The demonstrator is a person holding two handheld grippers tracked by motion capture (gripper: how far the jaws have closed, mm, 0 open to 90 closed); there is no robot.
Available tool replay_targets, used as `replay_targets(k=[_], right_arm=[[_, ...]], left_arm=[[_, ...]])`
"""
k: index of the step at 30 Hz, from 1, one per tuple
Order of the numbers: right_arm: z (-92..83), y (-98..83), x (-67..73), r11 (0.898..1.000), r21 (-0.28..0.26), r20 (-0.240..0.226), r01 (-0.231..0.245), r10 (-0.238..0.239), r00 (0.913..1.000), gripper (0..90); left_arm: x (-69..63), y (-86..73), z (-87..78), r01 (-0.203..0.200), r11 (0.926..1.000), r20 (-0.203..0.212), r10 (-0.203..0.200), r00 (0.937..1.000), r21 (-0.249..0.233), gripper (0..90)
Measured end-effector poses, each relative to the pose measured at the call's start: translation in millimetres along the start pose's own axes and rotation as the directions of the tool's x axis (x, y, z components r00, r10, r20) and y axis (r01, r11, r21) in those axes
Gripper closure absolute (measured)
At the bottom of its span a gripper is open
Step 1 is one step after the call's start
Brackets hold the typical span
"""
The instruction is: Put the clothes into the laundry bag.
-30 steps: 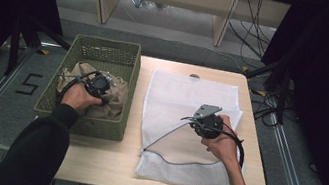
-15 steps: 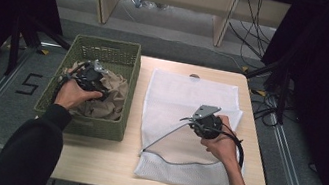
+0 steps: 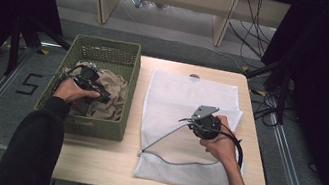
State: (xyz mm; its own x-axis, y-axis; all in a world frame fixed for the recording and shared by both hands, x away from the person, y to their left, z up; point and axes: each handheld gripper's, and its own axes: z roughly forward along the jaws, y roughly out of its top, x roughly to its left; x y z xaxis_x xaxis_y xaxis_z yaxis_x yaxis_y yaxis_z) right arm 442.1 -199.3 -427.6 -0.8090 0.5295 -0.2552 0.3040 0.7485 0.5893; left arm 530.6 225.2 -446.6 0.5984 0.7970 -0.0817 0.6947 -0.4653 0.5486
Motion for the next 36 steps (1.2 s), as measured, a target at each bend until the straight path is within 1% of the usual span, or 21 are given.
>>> replay_targets(k=[2,3,6,7,8,10,11,12,14,18,19,20,21,22,24,25,27,28,31,34,36], right_arm=[[0.3,0.3,0.0,1.000,-0.005,-0.005,0.013,-0.013,0.9999,89.8],[0.6,0.6,-0.1,1.000,-0.009,-0.003,0.014,-0.014,0.9999,89.8],[0.8,0.5,0.2,1.000,-0.006,-0.001,0.015,-0.015,0.9999,89.8],[0.0,0.5,0.7,1.000,0.005,-0.006,0.012,-0.012,0.9999,89.7],[0.4,1.1,1.0,1.000,0.002,0.000,0.014,-0.014,0.9999,89.7],[0.8,1.2,1.2,1.000,0.003,-0.001,0.007,-0.007,1.0000,89.7],[1.6,1.1,0.6,1.000,0.003,-0.009,0.019,-0.019,0.9998,89.7],[1.4,0.7,1.9,1.000,0.009,-0.009,0.004,-0.004,1.0000,89.7],[1.2,1.0,1.6,1.000,0.008,-0.013,0.009,-0.008,0.9999,89.7],[1.4,1.1,1.7,1.000,0.005,-0.012,0.025,-0.025,0.9996,89.7],[0.8,1.5,2.2,1.000,0.003,-0.013,0.025,-0.025,0.9996,89.7],[1.1,1.7,2.6,1.000,-0.004,-0.005,0.023,-0.023,0.9997,89.7],[0.3,2.0,3.1,1.000,0.004,-0.010,0.009,-0.009,0.9999,89.6],[0.6,1.9,3.8,1.000,0.008,-0.016,0.014,-0.014,0.9998,89.7],[1.0,2.1,2.8,0.999,0.001,-0.014,0.032,-0.032,0.9994,89.7],[0.9,2.2,3.0,1.000,0.002,-0.016,0.030,-0.030,0.9994,89.7],[0.5,2.0,3.9,1.000,0.008,-0.016,0.007,-0.007,0.9999,89.7],[0.5,1.7,3.2,1.000,0.009,-0.017,0.017,-0.017,0.9997,89.7],[0.8,1.7,3.0,1.000,-0.003,-0.011,0.003,-0.003,0.9999,89.7],[0.4,1.4,0.9,1.000,-0.002,-0.019,0.020,-0.020,0.9996,89.7],[-0.4,1.3,1.2,1.000,-0.003,-0.018,-0.002,0.002,0.9998,89.7]], left_arm=[[-4.6,-2.9,5.1,-0.066,0.9938,0.028,0.064,0.9976,0.089,0.0],[-11.5,-6.8,10.5,-0.113,0.9858,0.043,0.108,0.9932,0.124,0.0],[-11.1,-9.0,12.7,-0.121,0.9860,0.043,0.117,0.9922,0.115,0.0],[-9.9,-9.8,14.2,-0.124,0.9858,0.029,0.122,0.9921,0.113,0.0],[-6.7,-10.1,17.5,-0.151,0.9792,-0.007,0.154,0.9881,0.135,3.5],[-6.2,-10.4,21.1,-0.157,0.9777,-0.028,0.163,0.9863,0.139,5.7],[-6.0,-10.4,24.3,-0.164,0.9757,-0.035,0.171,0.9847,0.146,5.2],[-7.2,-10.4,28.6,-0.159,0.9749,-0.043,0.168,0.9848,0.155,2.6],[-7.2,-7.6,34.7,-0.192,0.9605,-0.053,0.207,0.9770,0.201,0.0],[-6.5,-9.7,40.2,-0.174,0.9630,-0.050,0.188,0.9809,0.206,0.0],[-5.5,-9.5,40.5,-0.184,0.9594,-0.041,0.197,0.9796,0.214,0.0],[-5.7,-10.6,40.8,-0.158,0.9644,-0.019,0.166,0.9860,0.212,5.6],[-4.4,-10.8,39.7,-0.153,0.9658,-0.008,0.158,0.9874,0.210,11.8],[-3.9,-12.1,37.6,-0.118,0.9769,-0.016,0.122,0.9923,0.178,30.3],[-2.2,-12.3,35.9,-0.113,0.9783,-0.017,0.118,0.9929,0.174,43.5],[-1.0,-12.5,34.1,-0.101,0.9812,-0.018,0.105,0.9943,0.164,43.5],[2.8,-12.2,30.4,-0.118,0.9774,-0.026,0.125,0.9919,0.175,57.5],[1.0,-13.7,31.8,-0.081,0.9876,-0.035,0.086,0.9956,0.134,63.6],[3.5,-14.7,29.7,-0.068,0.9906,-0.045,0.074,0.9962,0.118,68.2],[3.5,-15.1,26.4,-0.062,0.9924,-0.058,0.068,0.9960,0.106,70.1],[2.2,-13.8,23.1,-0.045,0.9950,-0.068,0.051,0.9964,0.089,70.5]])
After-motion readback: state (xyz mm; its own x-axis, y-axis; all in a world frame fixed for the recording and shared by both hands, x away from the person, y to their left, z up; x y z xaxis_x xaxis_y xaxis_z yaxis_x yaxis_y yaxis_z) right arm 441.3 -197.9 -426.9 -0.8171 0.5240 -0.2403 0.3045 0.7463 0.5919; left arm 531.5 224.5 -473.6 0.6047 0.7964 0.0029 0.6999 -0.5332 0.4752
